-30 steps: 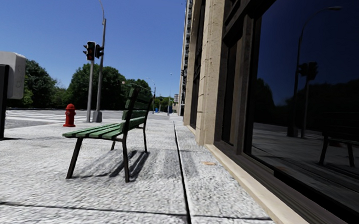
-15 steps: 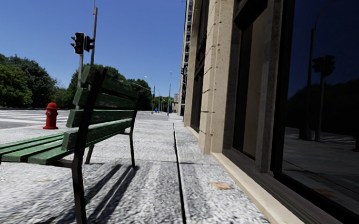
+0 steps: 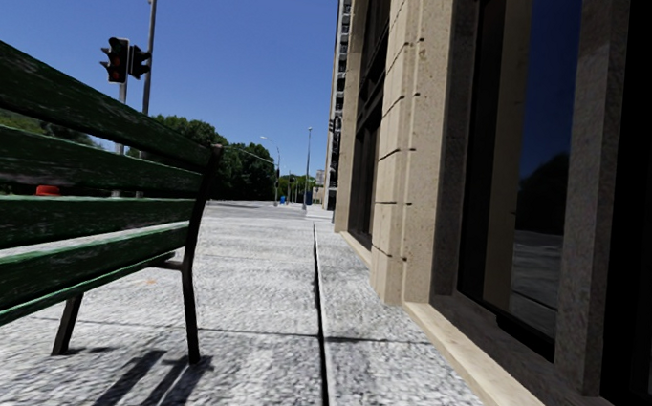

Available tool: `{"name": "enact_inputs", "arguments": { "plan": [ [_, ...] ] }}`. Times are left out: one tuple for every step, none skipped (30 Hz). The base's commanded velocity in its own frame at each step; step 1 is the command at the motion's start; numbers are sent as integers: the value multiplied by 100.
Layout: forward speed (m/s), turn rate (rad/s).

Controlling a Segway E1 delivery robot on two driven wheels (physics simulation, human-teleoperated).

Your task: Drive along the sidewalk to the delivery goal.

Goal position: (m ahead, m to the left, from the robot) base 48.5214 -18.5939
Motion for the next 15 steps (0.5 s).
{"name": "enact_inputs", "arguments": {
  "plan": [
    [200, 0],
    [200, 0],
    [200, 0],
    [200, 0],
    [200, 0],
    [200, 0],
    [200, 0],
    [200, 0],
    [200, 0],
    [200, 0],
    [200, 0],
    [200, 0],
    [200, 0],
    [200, 8],
    [200, 13]
  ]
}}
